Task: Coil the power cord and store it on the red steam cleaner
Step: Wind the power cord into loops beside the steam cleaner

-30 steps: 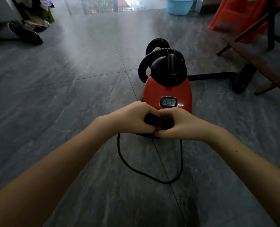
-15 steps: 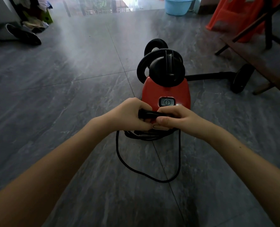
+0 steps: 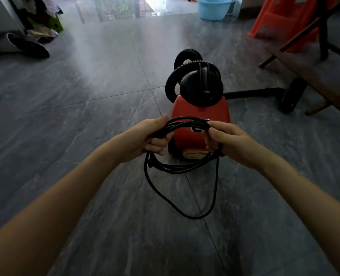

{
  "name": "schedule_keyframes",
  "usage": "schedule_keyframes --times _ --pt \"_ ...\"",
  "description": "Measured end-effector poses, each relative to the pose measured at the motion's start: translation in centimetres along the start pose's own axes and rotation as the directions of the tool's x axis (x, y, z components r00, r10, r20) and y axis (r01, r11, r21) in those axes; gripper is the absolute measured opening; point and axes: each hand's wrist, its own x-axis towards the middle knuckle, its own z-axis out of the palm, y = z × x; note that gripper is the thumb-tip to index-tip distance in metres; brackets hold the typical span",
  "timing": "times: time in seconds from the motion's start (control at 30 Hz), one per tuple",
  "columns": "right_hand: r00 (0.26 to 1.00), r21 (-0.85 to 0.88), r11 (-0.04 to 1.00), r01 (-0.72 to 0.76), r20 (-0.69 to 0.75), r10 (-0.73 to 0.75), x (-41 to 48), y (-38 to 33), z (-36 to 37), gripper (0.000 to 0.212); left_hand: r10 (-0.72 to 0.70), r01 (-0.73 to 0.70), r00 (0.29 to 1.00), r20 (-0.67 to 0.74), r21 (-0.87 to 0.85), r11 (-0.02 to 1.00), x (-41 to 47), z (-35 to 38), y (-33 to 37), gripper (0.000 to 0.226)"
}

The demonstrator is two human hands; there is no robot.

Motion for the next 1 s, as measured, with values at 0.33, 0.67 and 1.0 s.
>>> schedule_keyframes --times 0.33,0.67,1.0 --pt "0.97 -0.389 0.911 -0.14 0.13 0.204 0.5 -1.9 0.7 0.015 -0.082 0.06 0.996 0.03 0.454 0.889 0.7 1.5 1.6 0.035" --pt "0.99 -0.112 0.986 -0.125 0.051 0.131 1.0 -1.4 1.7 0.013 -0.023 0.005 0.998 0.054 0.316 0.949 0.7 1.5 1.4 0.033" --pt "0.995 0.048 0.994 -0.094 -0.013 0.095 0.5 0.0 0.4 0.007 0.001 -0.008 0.997 0.083 0.093 0.996 0.5 0.4 0.5 0.034"
